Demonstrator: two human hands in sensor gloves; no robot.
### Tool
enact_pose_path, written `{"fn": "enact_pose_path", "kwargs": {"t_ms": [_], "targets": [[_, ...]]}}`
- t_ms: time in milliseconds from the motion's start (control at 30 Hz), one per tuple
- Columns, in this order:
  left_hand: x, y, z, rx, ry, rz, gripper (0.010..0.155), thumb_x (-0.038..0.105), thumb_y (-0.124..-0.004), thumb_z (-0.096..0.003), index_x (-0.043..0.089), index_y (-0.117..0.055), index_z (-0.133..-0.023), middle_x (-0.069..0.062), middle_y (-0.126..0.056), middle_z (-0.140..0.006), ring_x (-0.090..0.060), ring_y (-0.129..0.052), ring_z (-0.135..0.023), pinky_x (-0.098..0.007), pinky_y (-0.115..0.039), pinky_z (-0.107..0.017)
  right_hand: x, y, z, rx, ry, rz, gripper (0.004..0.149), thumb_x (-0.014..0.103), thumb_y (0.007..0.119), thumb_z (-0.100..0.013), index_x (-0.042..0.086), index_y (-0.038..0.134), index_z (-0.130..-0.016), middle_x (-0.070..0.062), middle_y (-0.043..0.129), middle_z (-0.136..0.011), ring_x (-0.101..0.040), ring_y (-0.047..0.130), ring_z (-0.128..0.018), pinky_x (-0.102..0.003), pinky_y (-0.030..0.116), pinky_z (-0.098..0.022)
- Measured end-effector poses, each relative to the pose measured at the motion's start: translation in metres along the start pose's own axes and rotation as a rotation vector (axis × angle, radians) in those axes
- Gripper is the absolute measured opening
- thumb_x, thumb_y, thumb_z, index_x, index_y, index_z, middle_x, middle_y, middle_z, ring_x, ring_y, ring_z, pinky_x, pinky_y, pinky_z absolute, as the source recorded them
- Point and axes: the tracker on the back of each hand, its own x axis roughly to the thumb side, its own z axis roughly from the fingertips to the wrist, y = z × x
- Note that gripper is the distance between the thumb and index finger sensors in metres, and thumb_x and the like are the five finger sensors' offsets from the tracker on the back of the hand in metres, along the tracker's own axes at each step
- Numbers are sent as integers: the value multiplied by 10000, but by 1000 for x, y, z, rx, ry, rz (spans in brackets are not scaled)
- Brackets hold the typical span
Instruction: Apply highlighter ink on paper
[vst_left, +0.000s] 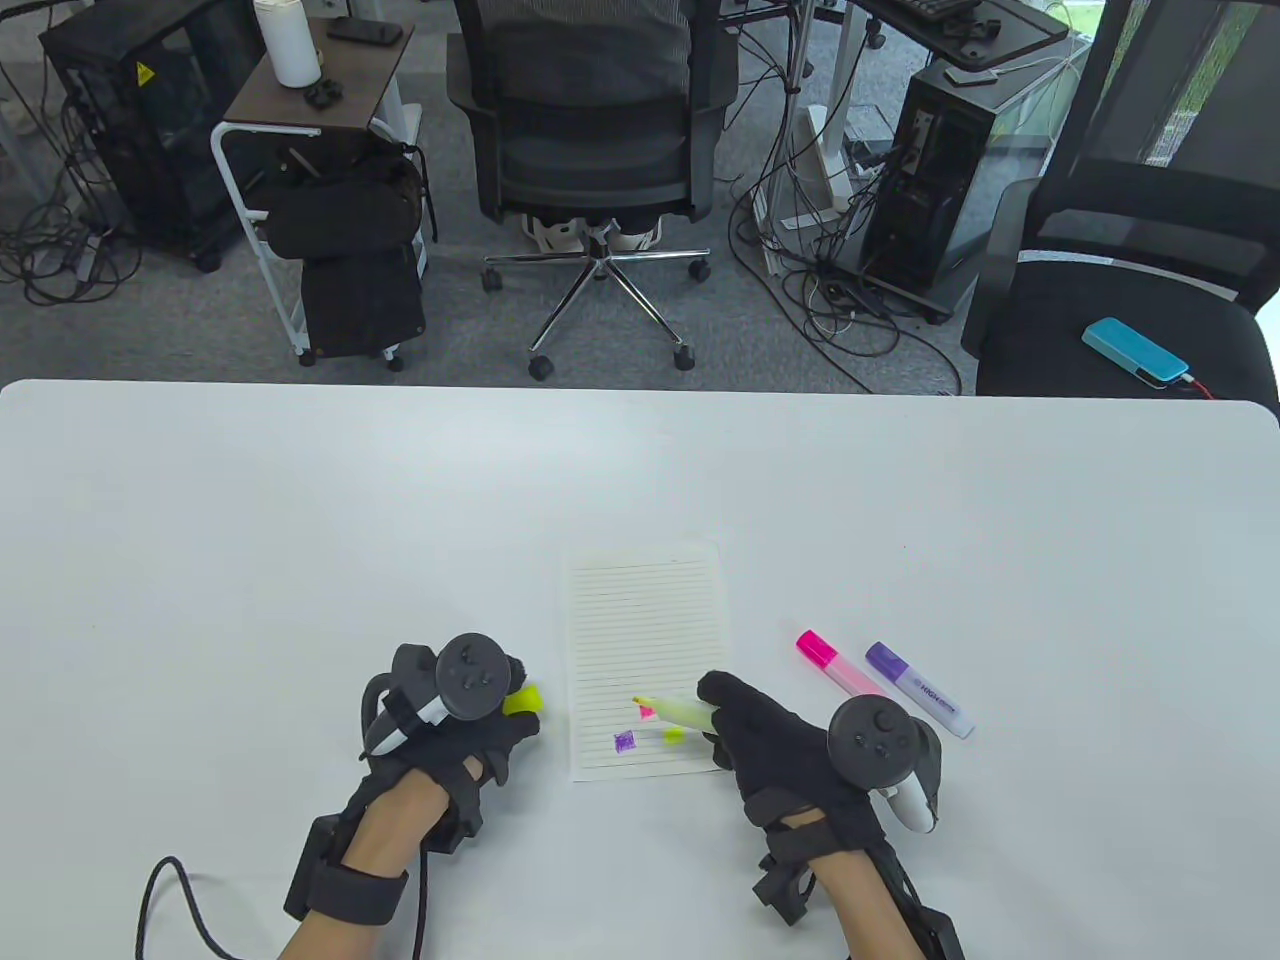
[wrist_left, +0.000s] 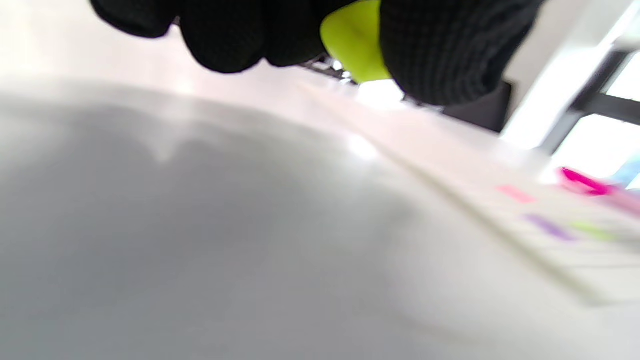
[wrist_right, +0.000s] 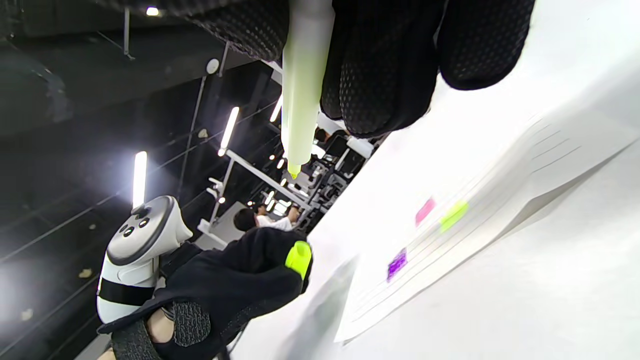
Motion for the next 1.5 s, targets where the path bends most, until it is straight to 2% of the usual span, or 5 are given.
{"fn": "enact_pose_path", "kwargs": {"t_ms": [200, 967, 1233, 1367, 1500], "targets": [[25, -2, 3, 75, -146, -47, 631, 460, -860, -367, 214, -628, -899, -63, -727, -953, -266, -865, -749, -565, -726, -599, 2, 6, -2, 71, -27, 26, 437, 308, 679, -648, 188, 629, -1064, -172, 804, -927, -383, 899, -657, -613, 679, -616], [71, -18, 11, 107, -313, -117, 638, 443, -876, -358, 211, -623, -897, -47, -782, -886, -203, -933, -639, -543, -769, -572, 5, 24, -4, 130, -56, 92, 437, 303, 679, -647, 186, 626, -1064, -167, 802, -922, -376, 899, -654, -614, 679, -622], [66, -19, 10, 22, -308, 321, 606, 628, -777, -383, 269, -733, -869, 28, -840, -732, -36, -993, -320, -466, -900, -455, 14, 34, -4, 171, -158, -13, 436, 297, 670, -644, 180, 622, -1062, -156, 789, -930, -370, 889, -660, -623, 668, -631], [62, -24, 8, -26, -266, 383, 603, 650, -772, -381, 283, -793, -859, -2, -840, -794, -15, -987, -270, -411, -923, -394, 18, 37, -3, 162, -188, 54, 440, 293, 662, -641, 166, 612, -1060, -153, 790, -927, -373, 886, -655, -627, 664, -636], [64, -23, 10, 31, -269, 448, 563, 581, -811, -353, 210, -861, -774, -3, -863, -778, -10, -973, -221, -393, -931, -352, 20, 40, -2, 141, -198, 56, 443, 289, 649, -639, 169, 592, -1062, -149, 776, -923, -366, 876, -635, -617, 666, -636]]}}
